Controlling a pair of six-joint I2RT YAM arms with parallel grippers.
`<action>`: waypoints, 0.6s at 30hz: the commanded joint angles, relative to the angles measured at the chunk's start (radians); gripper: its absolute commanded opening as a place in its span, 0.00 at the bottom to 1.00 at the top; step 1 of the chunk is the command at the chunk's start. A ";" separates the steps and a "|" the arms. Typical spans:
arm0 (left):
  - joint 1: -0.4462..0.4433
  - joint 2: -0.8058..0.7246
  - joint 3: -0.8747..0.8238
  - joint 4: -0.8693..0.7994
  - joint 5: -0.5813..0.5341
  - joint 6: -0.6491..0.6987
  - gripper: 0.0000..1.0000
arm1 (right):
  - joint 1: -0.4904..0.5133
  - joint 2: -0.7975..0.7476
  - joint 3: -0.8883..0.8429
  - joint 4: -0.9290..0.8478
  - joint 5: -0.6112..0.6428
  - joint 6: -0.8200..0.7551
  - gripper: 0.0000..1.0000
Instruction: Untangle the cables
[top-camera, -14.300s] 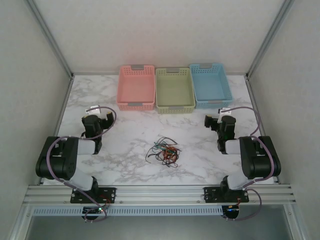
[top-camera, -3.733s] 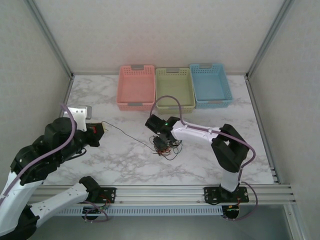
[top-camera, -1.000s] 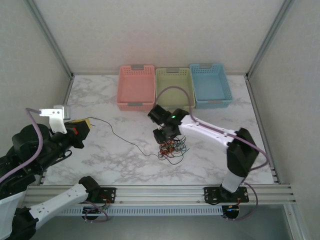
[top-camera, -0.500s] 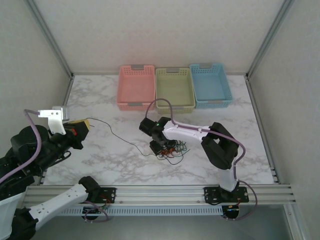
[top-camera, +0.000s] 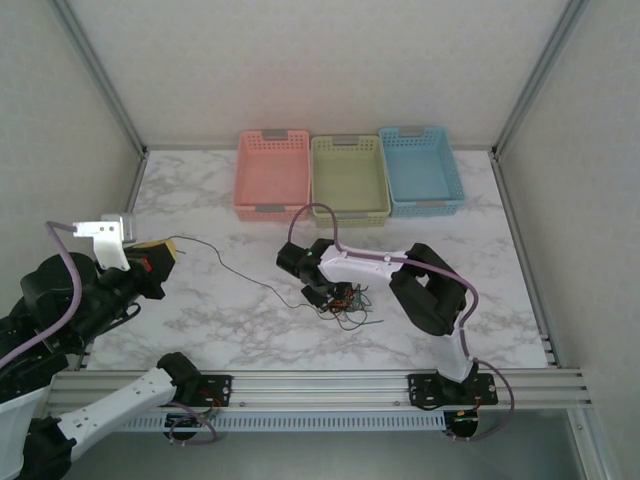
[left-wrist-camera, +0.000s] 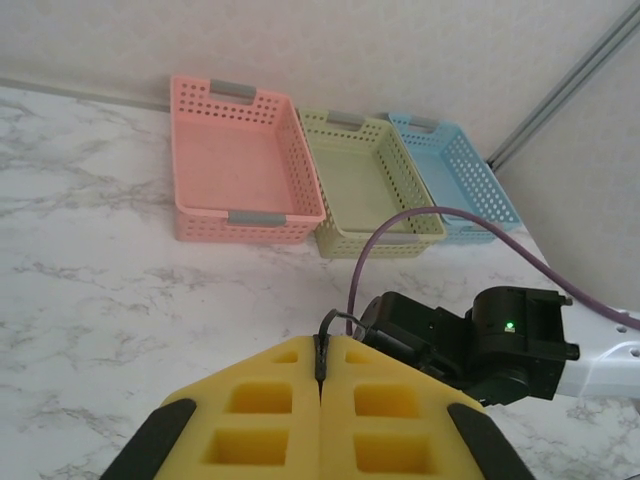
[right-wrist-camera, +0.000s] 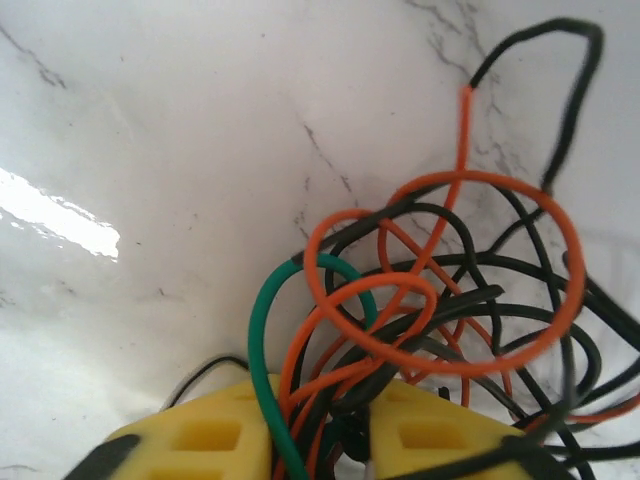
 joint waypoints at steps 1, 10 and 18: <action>0.007 -0.018 -0.009 -0.023 -0.020 0.010 0.00 | -0.028 -0.088 -0.011 0.030 -0.085 0.017 0.18; 0.008 -0.034 -0.005 -0.043 -0.042 0.014 0.00 | -0.202 -0.341 -0.161 0.250 -0.392 0.119 0.05; 0.009 -0.048 0.009 -0.051 -0.074 0.028 0.00 | -0.430 -0.475 -0.360 0.500 -0.730 0.237 0.05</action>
